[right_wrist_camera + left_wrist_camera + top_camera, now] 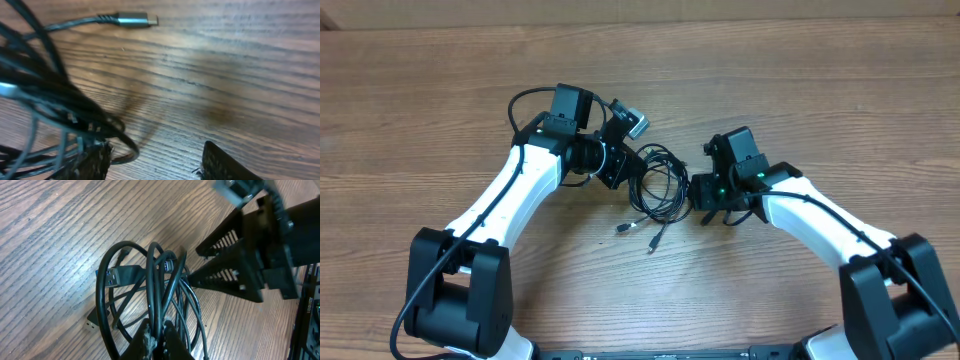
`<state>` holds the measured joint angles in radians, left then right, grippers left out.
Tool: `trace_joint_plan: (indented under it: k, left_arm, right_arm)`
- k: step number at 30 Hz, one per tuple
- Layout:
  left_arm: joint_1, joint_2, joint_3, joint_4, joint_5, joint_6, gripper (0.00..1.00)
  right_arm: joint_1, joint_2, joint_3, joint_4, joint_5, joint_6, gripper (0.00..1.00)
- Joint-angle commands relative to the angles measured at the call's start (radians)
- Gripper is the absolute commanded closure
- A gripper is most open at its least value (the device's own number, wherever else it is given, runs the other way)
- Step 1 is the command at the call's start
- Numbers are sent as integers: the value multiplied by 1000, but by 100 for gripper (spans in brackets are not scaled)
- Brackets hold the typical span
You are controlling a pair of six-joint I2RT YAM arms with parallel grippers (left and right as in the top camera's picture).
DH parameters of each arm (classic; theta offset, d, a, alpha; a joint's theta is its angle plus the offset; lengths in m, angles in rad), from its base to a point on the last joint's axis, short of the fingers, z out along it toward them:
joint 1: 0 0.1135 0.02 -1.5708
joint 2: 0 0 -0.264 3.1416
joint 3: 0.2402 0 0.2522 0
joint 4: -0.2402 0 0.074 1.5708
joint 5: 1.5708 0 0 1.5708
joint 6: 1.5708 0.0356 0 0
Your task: Untangle cables
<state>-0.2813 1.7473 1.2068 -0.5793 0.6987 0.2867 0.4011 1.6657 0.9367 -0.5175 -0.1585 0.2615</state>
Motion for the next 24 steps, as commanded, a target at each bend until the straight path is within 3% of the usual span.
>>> trace_joint_plan:
  k: [1, 17, 19, 24]
  left_arm:
    - [0, -19, 23, 4, 22, 5, 96]
    - [0, -19, 23, 4, 23, 5, 96]
    - [0, -19, 23, 4, 22, 5, 96]
    - [0, -19, 23, 4, -21, -2, 96]
  right_arm:
    - [4, 23, 10, 3, -13, -9, 40]
    - [4, 95, -13, 175, 1, -8, 36]
    - [4, 118, -15, 185, 65, 11, 40]
    - [1, 130, -13, 53, 393, 212, 40]
